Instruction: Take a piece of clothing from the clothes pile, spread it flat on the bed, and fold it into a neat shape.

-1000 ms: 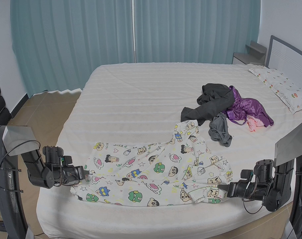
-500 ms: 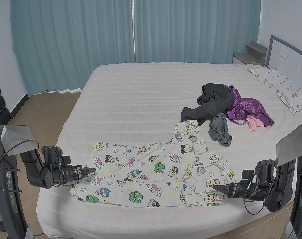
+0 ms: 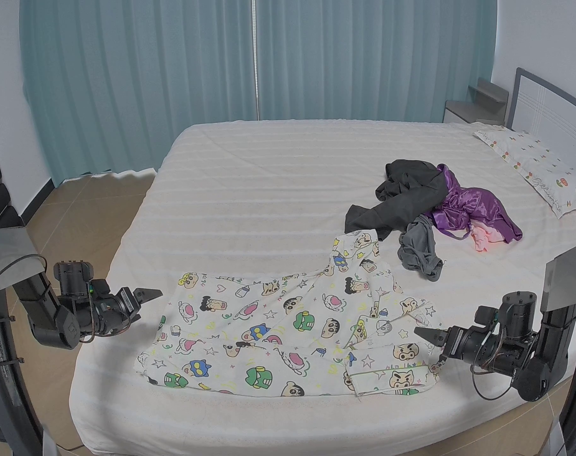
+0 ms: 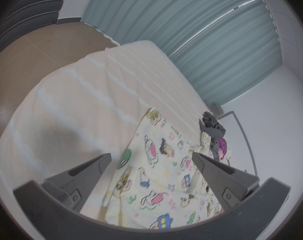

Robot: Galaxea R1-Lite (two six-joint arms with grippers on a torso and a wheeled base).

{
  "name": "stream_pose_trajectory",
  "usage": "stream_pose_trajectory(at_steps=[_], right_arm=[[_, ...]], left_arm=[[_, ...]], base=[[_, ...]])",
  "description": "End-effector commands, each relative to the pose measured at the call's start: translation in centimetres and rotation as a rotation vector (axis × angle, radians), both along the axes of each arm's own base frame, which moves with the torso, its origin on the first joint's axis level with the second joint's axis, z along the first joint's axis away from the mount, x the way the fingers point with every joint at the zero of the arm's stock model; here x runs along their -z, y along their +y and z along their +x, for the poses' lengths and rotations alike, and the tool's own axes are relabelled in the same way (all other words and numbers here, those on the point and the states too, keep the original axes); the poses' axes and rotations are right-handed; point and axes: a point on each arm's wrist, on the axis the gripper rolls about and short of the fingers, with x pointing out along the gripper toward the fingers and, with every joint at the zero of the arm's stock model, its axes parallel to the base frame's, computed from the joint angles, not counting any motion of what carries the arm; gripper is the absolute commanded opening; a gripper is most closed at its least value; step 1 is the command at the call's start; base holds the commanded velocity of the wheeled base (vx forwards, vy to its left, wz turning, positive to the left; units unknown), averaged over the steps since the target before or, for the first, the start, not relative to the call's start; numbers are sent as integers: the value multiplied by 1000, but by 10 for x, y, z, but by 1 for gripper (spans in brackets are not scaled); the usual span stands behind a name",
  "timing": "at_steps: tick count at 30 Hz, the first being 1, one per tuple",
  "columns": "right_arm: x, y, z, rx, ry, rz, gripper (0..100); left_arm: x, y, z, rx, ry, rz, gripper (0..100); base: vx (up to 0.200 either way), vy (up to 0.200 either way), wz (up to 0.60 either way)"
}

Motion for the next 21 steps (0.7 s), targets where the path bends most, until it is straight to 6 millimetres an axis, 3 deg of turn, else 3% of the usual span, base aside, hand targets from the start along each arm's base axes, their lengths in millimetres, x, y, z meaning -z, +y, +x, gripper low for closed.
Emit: stream_pose_trajectory(at_steps=[1, 10, 17, 21], right_arm=[[-17, 0, 5, 25, -85, 30, 100], [-18, 0, 10, 40, -90, 53, 100], [-16, 2, 9, 30, -82, 52, 100], [-16, 6, 8, 17, -81, 52, 100]], left_arm=[[-8, -1, -3, 3, -35, 5, 100], [-3, -1, -2, 9, -38, 14, 100], [15, -1, 2, 10, -85, 43, 100], [13, -16, 7, 43, -122, 55, 100]], base=[[200, 0, 0], [200, 0, 0], [0, 0, 0], [0, 0, 0]])
